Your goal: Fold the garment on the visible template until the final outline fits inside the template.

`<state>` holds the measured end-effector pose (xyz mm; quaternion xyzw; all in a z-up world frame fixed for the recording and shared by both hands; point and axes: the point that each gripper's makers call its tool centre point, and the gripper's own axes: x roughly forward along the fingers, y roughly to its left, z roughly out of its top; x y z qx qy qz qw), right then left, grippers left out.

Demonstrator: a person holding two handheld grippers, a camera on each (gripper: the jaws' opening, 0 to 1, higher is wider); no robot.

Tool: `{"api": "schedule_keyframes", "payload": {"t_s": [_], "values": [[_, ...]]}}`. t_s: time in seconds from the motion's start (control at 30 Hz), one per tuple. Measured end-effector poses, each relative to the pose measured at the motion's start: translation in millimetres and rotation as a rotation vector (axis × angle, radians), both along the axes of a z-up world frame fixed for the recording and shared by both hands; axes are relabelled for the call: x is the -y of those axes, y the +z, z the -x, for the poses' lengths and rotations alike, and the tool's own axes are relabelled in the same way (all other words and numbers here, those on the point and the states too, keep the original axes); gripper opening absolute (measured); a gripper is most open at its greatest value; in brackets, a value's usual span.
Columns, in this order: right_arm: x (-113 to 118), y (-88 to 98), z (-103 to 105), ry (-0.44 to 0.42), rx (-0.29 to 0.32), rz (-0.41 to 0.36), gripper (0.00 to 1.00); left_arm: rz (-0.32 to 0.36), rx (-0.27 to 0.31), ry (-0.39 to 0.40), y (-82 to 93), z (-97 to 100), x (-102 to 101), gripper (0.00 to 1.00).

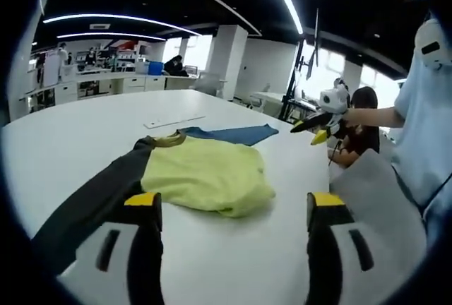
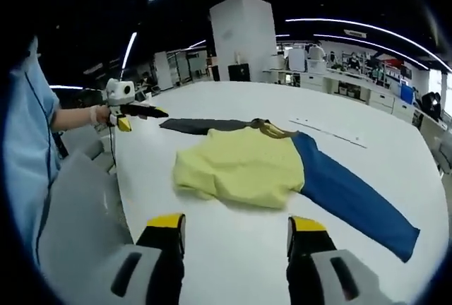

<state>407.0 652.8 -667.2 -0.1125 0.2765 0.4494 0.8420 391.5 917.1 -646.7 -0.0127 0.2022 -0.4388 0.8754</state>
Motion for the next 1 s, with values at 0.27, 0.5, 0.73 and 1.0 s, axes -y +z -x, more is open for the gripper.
{"api": "schedule_keyframes", "payload": {"t_s": [0.27,0.5,0.73,1.0], "values": [[-47.5,-13.5,-5.2,0.168,0.074,0.101,0.42,-0.017,0.010,0.006,-5.1,3.1,7.5,0.71],[-88.8,-30.0,-10.6,0.318,0.149,0.204,0.37,-0.042,0.023,0.021,-5.8,9.3,8.4,0.66],[-115.3,-52.0,-13.5,0.452,0.179,0.319,0.37,-0.136,0.038,0.006,-11.4,16.1,2.8,0.66],[-145.1,-56.4,-4.8,0.551,0.230,0.349,0.29,-0.150,0.031,0.037,-15.9,24.1,-6.7,0.66]]}}
